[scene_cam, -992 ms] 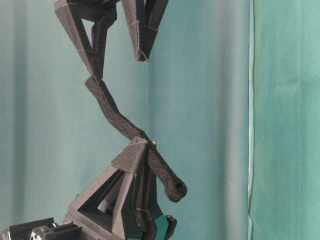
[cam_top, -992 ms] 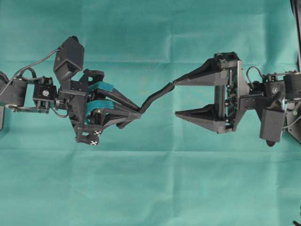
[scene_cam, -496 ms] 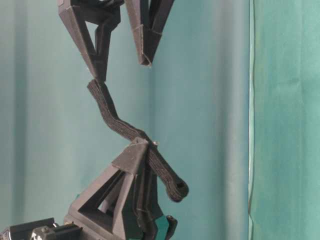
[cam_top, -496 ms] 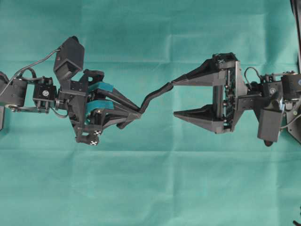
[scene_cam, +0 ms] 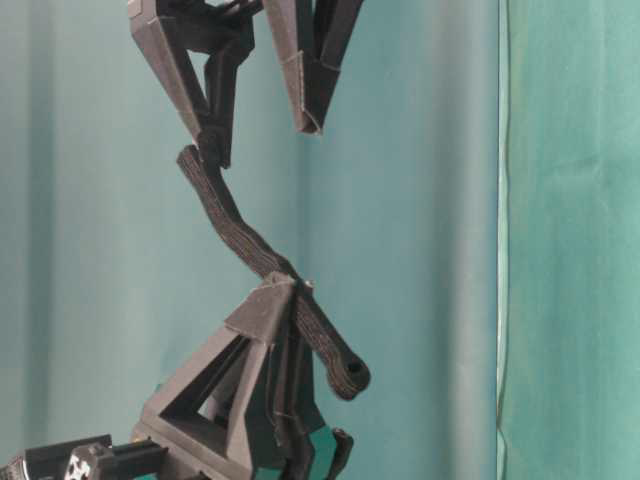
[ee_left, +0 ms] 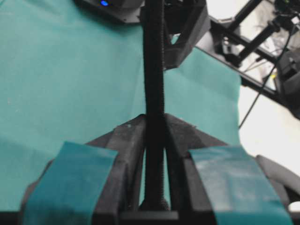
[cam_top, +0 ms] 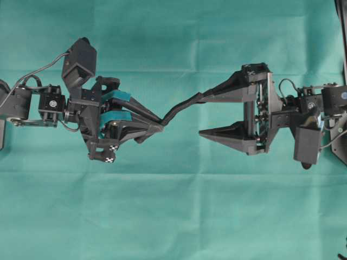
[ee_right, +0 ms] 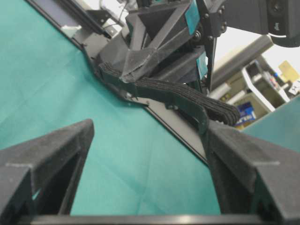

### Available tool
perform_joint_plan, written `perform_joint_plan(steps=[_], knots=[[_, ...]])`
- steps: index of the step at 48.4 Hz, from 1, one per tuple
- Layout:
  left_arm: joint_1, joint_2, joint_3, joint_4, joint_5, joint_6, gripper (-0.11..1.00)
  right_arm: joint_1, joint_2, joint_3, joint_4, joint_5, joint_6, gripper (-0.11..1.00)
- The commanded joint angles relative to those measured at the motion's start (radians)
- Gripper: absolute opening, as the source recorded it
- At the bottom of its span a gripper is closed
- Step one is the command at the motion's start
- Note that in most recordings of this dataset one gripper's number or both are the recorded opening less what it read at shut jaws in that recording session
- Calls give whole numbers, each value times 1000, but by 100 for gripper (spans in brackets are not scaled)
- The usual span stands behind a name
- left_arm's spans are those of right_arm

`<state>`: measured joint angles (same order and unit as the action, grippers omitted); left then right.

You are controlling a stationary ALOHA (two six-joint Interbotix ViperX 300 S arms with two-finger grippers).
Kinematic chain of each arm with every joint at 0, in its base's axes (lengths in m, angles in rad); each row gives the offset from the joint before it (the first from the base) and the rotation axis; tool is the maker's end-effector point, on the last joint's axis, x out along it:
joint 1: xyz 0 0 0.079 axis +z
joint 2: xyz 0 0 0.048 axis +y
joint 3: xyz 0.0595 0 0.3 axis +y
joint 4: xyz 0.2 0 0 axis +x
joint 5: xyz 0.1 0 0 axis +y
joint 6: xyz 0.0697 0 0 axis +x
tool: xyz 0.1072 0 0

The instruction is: Peel off the Velcro with your right arm.

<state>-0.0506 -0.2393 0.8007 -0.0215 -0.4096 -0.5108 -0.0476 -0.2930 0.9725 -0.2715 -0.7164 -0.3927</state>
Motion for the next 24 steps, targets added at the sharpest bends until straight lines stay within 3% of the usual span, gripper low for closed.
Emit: perform_joint_plan(steps=[1, 24], knots=[[6, -23, -6, -2, -11, 0, 10, 3, -18, -11, 3, -8, 3, 47], [8, -21, -3, -2, -12, 0, 10, 2, -83, 17, 5, -6, 3, 47]])
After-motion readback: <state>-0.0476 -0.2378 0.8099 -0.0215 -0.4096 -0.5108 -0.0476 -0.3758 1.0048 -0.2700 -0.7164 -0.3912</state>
